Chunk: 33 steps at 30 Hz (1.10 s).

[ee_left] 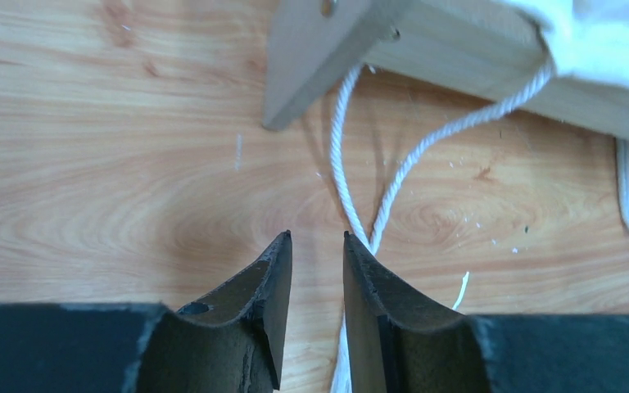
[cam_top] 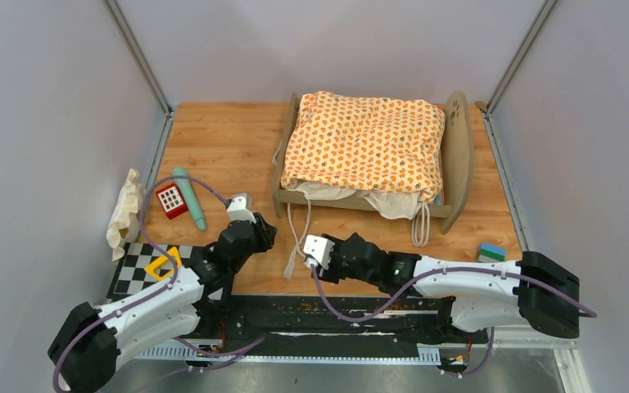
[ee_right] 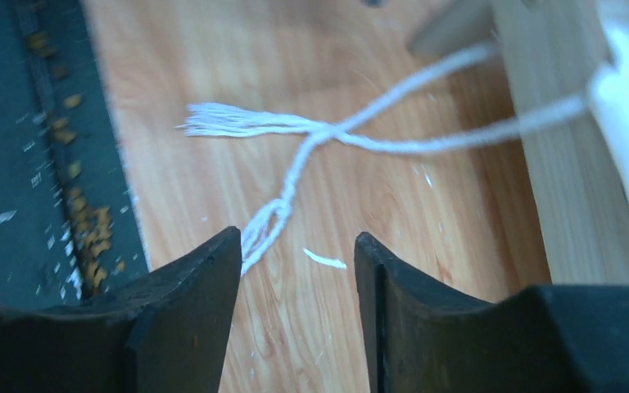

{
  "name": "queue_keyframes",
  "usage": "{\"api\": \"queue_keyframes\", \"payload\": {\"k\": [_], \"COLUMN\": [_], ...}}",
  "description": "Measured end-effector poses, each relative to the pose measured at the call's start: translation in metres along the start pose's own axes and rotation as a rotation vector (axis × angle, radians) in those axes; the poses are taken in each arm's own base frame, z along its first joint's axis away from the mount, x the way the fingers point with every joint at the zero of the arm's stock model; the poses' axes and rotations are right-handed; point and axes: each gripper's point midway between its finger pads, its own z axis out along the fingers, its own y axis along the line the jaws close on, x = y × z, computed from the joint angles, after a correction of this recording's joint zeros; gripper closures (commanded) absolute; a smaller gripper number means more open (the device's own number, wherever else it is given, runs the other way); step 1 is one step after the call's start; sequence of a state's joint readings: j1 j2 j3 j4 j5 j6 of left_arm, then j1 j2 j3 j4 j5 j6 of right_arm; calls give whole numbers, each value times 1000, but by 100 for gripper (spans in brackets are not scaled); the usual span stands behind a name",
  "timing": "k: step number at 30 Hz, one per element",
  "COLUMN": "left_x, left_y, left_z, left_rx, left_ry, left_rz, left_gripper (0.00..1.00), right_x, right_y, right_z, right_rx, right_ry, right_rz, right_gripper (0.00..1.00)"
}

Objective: Set up the pet bed
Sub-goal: Tie the ropes to the bed frame.

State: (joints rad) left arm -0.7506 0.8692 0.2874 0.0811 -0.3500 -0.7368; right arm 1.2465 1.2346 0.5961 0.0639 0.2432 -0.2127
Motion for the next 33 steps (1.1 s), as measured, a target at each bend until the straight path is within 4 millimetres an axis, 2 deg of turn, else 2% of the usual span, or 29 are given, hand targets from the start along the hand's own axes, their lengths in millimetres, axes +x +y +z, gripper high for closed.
{"api": "queue_keyframes", "payload": {"k": [4, 6, 11, 15, 18, 20, 23, 26, 33], "left_x": [-23, -31, -36, -33, -32, -31, -32, -33, -29], "left_y": [13, 18, 32, 39, 45, 49, 57, 65, 78], "left_z": [-12, -19, -34, -45, -52, -57, -66, -73, -79], "left_rx": [-22, -30, -56, -72, -82, -92, -113, -134, -181], "left_ry": [-63, -91, -111, -109, -119, -128, -152, -173, -178], "left_rz": [-46, -63, -78, -84, -104, -120, -146, -160, -160], "left_gripper": [61, 56, 39, 33, 32, 32, 32, 31, 31], "right_x": [-10, -14, -43, -57, -44, -24, 9, 29, 19], "right_y": [22, 28, 31, 36, 41, 46, 53, 57, 51], "right_z": [0, 5, 36, 68, 88, 97, 97, 93, 103], "right_rx": [-272, -389, -621, -773, -869, -939, -1031, -1094, -1114], "right_ry": [-94, -89, -56, -29, 33, 85, 166, 218, 232], "right_rz": [-296, -431, -676, -815, -876, -898, -909, -911, -950], "right_gripper": [41, 41, 42, 44, 45, 46, 46, 46, 46]}}
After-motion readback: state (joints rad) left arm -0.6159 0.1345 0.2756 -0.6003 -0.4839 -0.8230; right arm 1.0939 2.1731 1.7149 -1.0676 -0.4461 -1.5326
